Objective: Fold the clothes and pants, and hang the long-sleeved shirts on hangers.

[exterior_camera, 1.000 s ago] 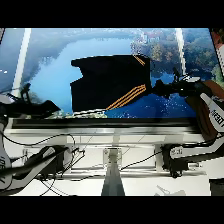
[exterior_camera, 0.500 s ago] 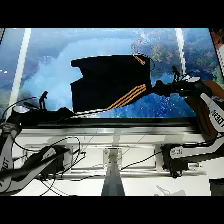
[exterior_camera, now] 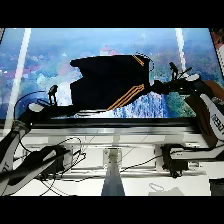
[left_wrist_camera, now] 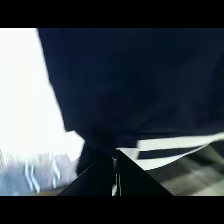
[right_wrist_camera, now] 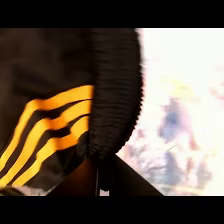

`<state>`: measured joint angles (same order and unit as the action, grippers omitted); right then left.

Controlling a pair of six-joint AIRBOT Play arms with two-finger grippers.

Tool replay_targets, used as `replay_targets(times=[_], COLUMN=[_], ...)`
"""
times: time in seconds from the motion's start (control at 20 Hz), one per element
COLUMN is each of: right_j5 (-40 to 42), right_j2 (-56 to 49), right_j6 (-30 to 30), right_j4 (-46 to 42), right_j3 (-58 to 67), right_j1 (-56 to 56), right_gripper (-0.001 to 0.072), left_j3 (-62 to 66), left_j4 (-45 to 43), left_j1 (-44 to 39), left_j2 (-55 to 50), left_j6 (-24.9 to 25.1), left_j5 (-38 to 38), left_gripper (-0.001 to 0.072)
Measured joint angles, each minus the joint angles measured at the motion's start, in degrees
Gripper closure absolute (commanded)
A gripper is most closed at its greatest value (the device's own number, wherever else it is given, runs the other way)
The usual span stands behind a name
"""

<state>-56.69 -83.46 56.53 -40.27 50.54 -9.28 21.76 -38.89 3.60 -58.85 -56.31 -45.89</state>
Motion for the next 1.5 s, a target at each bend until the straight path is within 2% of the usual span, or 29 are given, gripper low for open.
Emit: replay_targets(times=[0.25, 0.55, 0.65, 0.9, 1.2, 1.35, 1.5], right_j5=[-3.19, -4.46, -4.55, -4.48, -4.17, -4.09, -1.81], right_j2=[13.75, 33.42, 39.17, 50.34, 53.64, 51.04, 45.2], right_j6=[-0.42, -0.5, -0.52, 0.09, 8.31, 11.52, 12.92], right_j4=[-5.4, -5.38, -1.57, 10.21, 16.65, 17.4, 16.04], right_j3=[4.63, 16.96, 20.81, 25.29, 24.76, 20.37, 13.86], right_j1=[2.54, 3.19, 3.26, 3.26, 3.3, 3.65, 6.38], right_gripper=[0.0673, 0.0673, 0.0673, 0.0673, 0.0674, 0.0674, 0.0673], left_j3=[14.16, 41.66, 48.37, 55.3, 56.76, 56.83, 56.85], left_j4=[0.7, 1.03, 1.07, -2.05, -9.86, -10.99, -11.37], left_j1=[3.52, 12.26, 14.45, 16.85, 17.38, 16.96, 13.27], left_j2=[0.31, 6.12, 9.75, 21.07, 26.4, 20.5, 9.18], left_j6=[0.17, 0.2, 0.22, 0.28, 0.26, 0.2, 0.2], left_j5=[-3.74, -10.29, -8.63, 3.28, 11.47, 7.17, 0.61], left_gripper=[0.0702, 0.0702, 0.0702, 0.0701, 0.0704, 0.0704, 0.0705])
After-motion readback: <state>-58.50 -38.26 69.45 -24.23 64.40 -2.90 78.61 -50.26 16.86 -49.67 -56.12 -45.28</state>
